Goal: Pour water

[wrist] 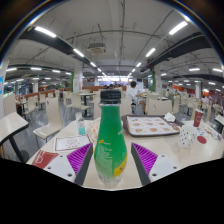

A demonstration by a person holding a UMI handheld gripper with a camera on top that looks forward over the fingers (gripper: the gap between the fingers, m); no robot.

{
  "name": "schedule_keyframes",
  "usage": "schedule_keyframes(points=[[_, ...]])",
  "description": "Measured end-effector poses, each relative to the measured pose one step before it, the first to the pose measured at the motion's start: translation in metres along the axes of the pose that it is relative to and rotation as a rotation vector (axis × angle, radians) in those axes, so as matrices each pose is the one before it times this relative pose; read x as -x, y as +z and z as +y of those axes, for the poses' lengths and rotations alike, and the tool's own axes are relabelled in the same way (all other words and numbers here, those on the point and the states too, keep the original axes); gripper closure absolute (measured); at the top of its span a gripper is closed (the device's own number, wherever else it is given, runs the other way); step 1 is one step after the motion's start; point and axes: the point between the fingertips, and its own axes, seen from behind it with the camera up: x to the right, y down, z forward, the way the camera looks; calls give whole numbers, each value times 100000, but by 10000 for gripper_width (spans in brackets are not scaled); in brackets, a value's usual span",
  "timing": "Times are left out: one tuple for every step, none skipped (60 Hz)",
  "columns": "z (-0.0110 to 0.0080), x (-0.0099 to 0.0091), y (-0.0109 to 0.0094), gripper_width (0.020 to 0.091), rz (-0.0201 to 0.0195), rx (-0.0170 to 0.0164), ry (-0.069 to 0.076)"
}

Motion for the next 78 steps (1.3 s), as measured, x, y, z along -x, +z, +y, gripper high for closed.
schedule_keyframes(points=[[-30,118,428,357,330,-387,-391],[23,154,434,399,40,-223,-225],[66,171,405,464,-110,-48,-167],[131,-94,368,544,742,89,-155],[-289,-205,294,551,1123,-1754,-530],[-11,94,367,554,711,-1716,-351],[-271,-62,241,561,459,-1180,-169],[-177,-1,112,565,227,-1158,111],[-61,24,88,582,-48,-418,-69],[-41,34,50,584,-96,-171,-254],[-25,7,61,583,-170,39,-252],[26,19,63,581,-317,280,-256],[31,4,38,585,-404,490,-254],[178,96,125,587,-240,681,-78],[57,-71,46,606,-197,1036,189],[124,-24,24,608,-197,1282,197],[92,-11,-23,629,-226,1290,299],[80,-10,28,631,-227,1272,-12],[79,-25,37,656,-248,1229,-242],[78,-62,5,656,-274,933,-344],[30,14,38,673,-382,1014,-219],[-90,46,89,682,-382,827,-327],[66,-189,34,682,144,663,-339],[-38,-195,64,701,270,737,-612],[-117,-151,82,703,312,1076,-487],[-46,-184,42,703,45,1141,-268],[-27,-123,-1,704,-452,808,126],[-229,-127,-62,704,-858,-297,720],[-453,-129,-15,718,-888,-325,790],[-539,-203,-11,719,-639,-357,940],[-650,-432,-25,719,145,-493,1050],[-760,-541,-16,720,539,-901,1241],[-880,-509,6,718,202,-1162,1295],[-919,-421,20,720,-300,-1150,1653],[-935,-463,54,720,-382,-1050,2239],[-1168,-436,281,720,41,-461,2613],[-870,-830,-43,722,-594,-1002,3012],[-943,-560,72,721,-633,-671,2960],[-941,-480,84,721,-1047,-532,3336],[-955,-504,141,721,-1035,-544,3953],[-952,-601,95,722,-743,-596,4663],[-1030,-441,207,720,-208,-508,5147],[-926,-659,106,723,-440,-430,5818],[-852,-695,190,722,-582,-220,6433],[-750,-309,294,723,-549,-81,6772],[-764,-1027,259,722,-1624,88,7366],[-665,-534,161,721,-1409,548,7284],[-568,-541,195,722,-1493,883,7339],[-346,-169,19,723,-741,1182,7135],[-476,-628,139,721,-867,1175,6995],[-461,-710,228,722,-655,1191,6549],[-48,-237,-10,722,-288,1113,6336],[-527,-1261,613,722,-674,1041,6010],[-313,-722,102,722,-454,1428,6331],[-109,-153,-419,721,-293,1714,6797],[-460,-1183,616,722,-539,1234,6257],[-220,-585,157,721,-702,1585,6793],[-200,-499,102,722,-897,1667,6874],[184,87,-416,722,-971,1889,7252],[-181,-256,37,722,-1211,1606,7052],[-178,-188,14,722,-1345,1383,6967],[-202,-111,-9,723,-1513,1190,6748],[209,197,-862,722,-1202,1037,6463],[-367,-257,397,723,-1849,1152,5944],[-167,-277,352,724,-1172,1081,5252],[-15,-75,-59,723,-1055,1401,5000],[-2,-35,-34,724,-983,1378,4237],[-4,-13,-11,724,-874,1290,3538],[-17,-44,-58,724,-669,1100,2999],[-174,-22,-105,722,-570,332,2555],[-12,418,-690,723,-452,515,2861],[-128,-307,394,723,-688,-28,1826],[-65,-82,-81,724,-547,270,2263],[-21,23,-98,724,-646,422,2330],[-46,110,-84,723,-910,547,2185],[138,180,-120,722,-1201,691,1804],[43,230,-69,723,-1283,817,1511],[68,190,-29,722,-1066,798,1367]])
